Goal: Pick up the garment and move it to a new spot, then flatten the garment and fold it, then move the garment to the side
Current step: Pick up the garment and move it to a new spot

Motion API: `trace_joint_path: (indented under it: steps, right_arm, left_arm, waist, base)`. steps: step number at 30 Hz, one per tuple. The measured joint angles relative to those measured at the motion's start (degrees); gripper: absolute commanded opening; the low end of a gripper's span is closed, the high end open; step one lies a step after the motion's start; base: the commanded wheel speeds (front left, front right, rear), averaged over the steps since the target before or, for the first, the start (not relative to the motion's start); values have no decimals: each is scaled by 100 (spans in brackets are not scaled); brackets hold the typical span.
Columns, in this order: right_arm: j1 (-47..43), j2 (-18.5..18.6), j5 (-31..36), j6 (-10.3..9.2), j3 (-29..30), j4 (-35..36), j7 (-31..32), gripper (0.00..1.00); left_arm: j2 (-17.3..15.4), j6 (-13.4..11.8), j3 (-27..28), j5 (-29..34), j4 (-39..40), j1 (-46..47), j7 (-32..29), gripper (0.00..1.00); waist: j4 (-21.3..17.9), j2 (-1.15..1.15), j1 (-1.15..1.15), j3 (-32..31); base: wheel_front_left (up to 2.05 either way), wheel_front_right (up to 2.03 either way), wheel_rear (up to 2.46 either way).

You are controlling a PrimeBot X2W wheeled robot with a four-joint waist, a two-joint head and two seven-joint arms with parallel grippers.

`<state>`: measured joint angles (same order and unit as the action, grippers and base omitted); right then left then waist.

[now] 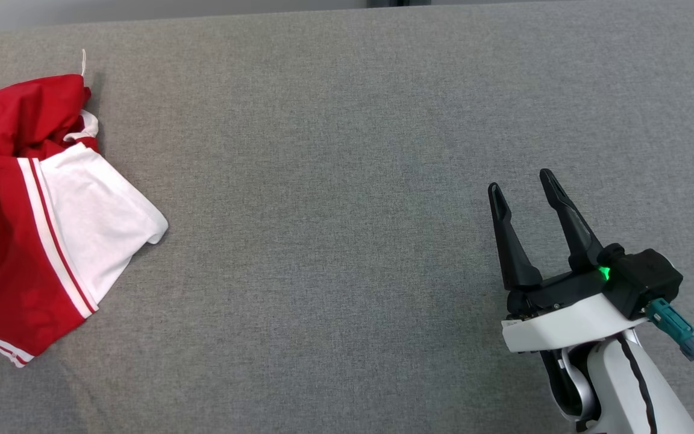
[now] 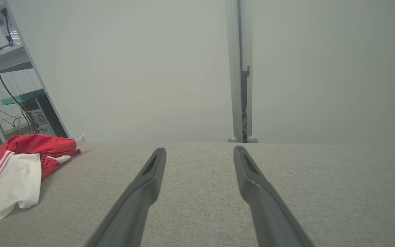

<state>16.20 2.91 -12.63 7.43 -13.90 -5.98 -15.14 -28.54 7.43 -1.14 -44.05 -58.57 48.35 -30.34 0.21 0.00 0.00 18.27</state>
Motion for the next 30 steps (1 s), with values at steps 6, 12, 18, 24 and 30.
trace_joint_path:
  steps: [6,12,18,24,30]
  right_arm:
    - [-6,-9,-2,0,-10,-9,0,100]
    - [-16,-11,-2,0,-19,-18,0,100]
    - [-31,-12,-3,0,-26,-34,0,100]
    - [-43,-13,-22,0,-23,-40,0,100]
    - [-140,-13,-64,0,1,-53,0,100]
  left_arm:
    - [-121,0,-196,-49,-122,-13,-369,99]
    - [-154,0,-283,-108,-119,-63,-369,0]
    - [-172,0,-390,-194,-25,-107,-372,0]
    - [-174,0,-514,-240,80,-126,-320,0]
    - [-166,0,-705,-300,474,-188,-283,0]
  waist:
    - [-53,0,0,-61]
    - [-72,0,0,-116]
    - [-71,0,0,-165]
    - [-56,0,0,-248]
    - [-19,0,0,-403]
  base:
    - [0,0,0]
    - [0,0,0]
    - [0,0,0]
    - [0,0,0]
    - [0,0,0]
